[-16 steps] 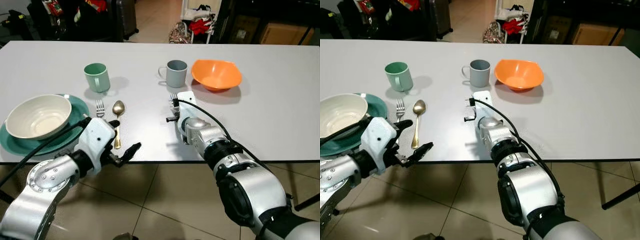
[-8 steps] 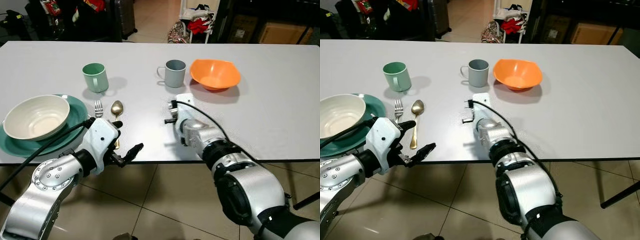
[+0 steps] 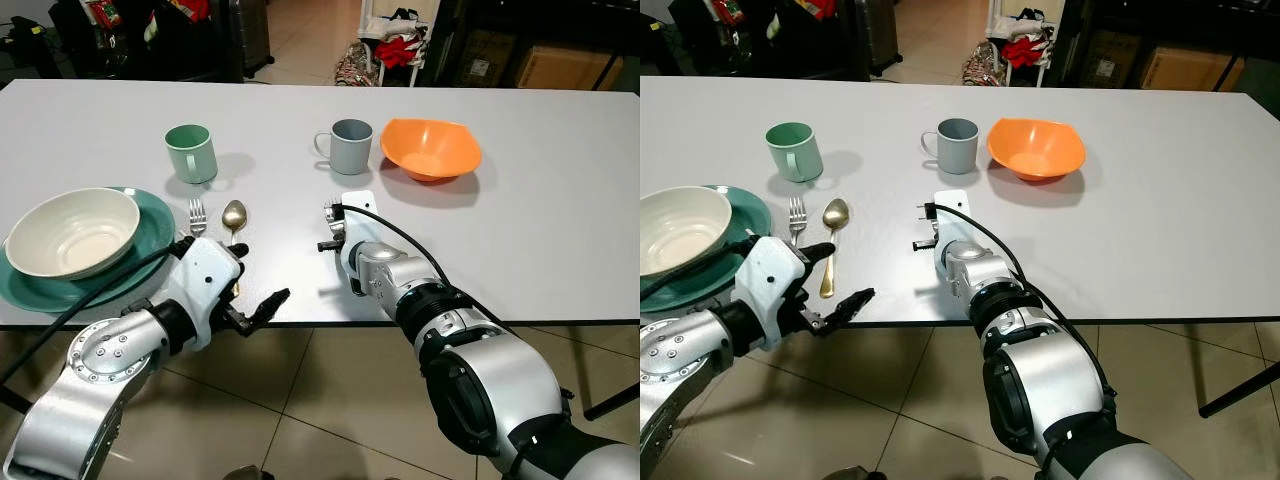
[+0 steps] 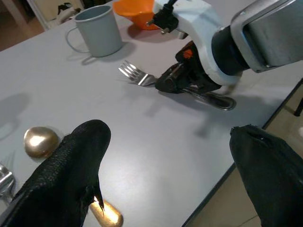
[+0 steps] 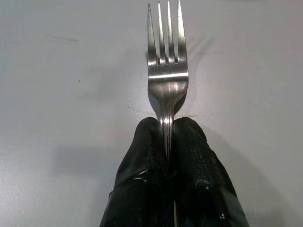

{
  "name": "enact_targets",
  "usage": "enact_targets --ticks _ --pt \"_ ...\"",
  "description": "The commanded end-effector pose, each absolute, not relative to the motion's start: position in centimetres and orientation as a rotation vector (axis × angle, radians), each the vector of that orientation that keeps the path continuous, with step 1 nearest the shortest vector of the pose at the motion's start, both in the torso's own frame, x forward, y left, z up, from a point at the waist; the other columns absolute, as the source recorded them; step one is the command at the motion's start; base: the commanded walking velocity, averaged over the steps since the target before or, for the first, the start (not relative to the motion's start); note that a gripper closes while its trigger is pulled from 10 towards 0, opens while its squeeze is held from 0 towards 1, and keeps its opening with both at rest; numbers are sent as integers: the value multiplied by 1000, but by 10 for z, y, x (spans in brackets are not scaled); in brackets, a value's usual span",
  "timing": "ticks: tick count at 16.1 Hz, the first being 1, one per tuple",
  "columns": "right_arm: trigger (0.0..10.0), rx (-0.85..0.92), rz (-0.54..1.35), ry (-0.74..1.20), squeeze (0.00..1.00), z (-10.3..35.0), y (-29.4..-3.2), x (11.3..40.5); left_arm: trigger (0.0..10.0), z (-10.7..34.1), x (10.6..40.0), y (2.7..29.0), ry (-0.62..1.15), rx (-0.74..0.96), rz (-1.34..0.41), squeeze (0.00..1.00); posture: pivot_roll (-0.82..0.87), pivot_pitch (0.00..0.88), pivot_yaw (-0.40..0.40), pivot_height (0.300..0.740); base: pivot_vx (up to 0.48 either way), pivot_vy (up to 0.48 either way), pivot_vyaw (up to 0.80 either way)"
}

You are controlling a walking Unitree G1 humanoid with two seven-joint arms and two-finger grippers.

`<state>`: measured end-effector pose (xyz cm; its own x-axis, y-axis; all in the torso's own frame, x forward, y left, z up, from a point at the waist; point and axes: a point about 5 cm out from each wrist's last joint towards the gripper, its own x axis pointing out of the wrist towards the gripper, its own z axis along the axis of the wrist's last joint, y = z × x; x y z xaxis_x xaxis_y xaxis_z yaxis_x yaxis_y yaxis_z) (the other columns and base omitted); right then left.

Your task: Setting the table

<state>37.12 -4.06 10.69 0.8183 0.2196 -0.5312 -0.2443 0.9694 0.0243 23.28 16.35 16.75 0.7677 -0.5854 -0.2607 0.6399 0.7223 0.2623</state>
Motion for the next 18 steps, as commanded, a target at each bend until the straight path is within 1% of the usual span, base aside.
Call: enact_targets --ticks 1,2,3,4,5,9,11,13,14,16,17,18 --pt "10000 -52 248 560 0 109 -41 373 10000 168 234 163 163 362 -690 0 3 42 -20 740 0 0 0" --pt "10000 -38 239 563 0 108 -42 372 10000 167 234 163 166 361 -699 0 3 34 -18 740 0 0 0" --pt "10000 -25 238 566 192 108 -42 372 10000 167 234 162 166 363 -701 0 3 33 -17 740 0 0 0" --pt "10000 -24 237 566 757 108 -42 372 10000 167 234 162 165 363 -702 0 3 30 -16 740 0 0 0" --pt "10000 -19 237 566 1000 108 -41 372 10000 168 235 162 162 365 -705 0 3 24 -14 740 0 0 0" --pt "10000 0 248 516 1000 121 -42 379 10000 170 238 162 145 360 -696 0 -7 3 -16 740 0 0 0" --pt "10000 14 275 474 1000 136 -44 385 10000 174 239 162 119 345 -688 0 -13 0 -18 740 0 0 0" --pt "10000 -7 300 377 1000 158 -51 385 10000 186 244 161 66 321 -662 0 -11 0 5 740 0 0 0" --pt "10000 -10 310 324 1000 165 -54 379 10000 191 247 158 46 324 -642 0 -14 0 24 740 0 0 0" --pt "10000 -52 318 126 1000 180 -68 357 10000 197 254 151 20 296 -552 0 -25 0 61 740 0 0 0" --pt "10000 -92 288 -6 1000 183 -86 337 10000 195 257 149 13 285 -463 0 -49 0 72 740 0 0 0" --pt "10000 -103 259 -50 1000 181 -98 327 10000 193 258 150 7 292 -422 0 -49 0 72 740 0 0 0"
